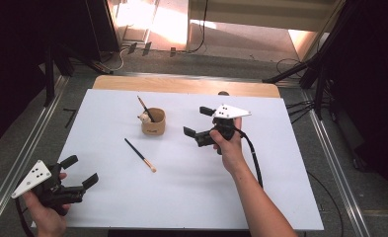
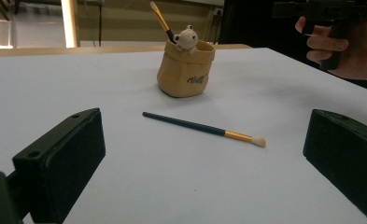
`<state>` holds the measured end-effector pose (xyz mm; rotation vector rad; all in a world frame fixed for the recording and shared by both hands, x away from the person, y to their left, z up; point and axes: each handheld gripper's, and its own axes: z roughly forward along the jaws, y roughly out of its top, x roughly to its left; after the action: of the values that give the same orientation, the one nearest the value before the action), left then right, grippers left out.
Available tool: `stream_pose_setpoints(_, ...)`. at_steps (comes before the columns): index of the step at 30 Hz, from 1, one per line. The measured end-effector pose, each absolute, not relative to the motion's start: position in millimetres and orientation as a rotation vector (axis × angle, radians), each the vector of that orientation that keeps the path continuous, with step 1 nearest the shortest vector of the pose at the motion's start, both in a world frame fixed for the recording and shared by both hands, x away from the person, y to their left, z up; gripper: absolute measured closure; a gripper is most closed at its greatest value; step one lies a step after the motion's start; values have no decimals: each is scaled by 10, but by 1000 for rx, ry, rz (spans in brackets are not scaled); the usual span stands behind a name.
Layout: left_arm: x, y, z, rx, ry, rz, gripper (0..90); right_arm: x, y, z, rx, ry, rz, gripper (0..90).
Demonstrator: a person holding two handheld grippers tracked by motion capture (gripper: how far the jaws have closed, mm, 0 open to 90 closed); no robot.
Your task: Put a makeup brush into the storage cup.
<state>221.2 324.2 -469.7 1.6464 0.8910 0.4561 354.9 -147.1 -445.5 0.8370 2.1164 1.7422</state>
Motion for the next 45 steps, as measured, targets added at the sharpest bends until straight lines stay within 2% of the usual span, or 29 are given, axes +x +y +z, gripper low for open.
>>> stream_pose_setpoints(20, 2221, 3080, -4672, 1686, 874, 461, 0, 3214, -1911, -4480, 848, 2074, 1742, 0)
stream_pose_setpoints(32, 2268, 2998, -4581, 1657, 851, 419, 0, 2996, -2293, -4512, 897, 2032, 1715, 0)
stream_pose_setpoints(45, 2345, 2876, -4514, 1742, 801, 407, 0, 2782, -2591, -4573, 937, 1991, 1708, 0)
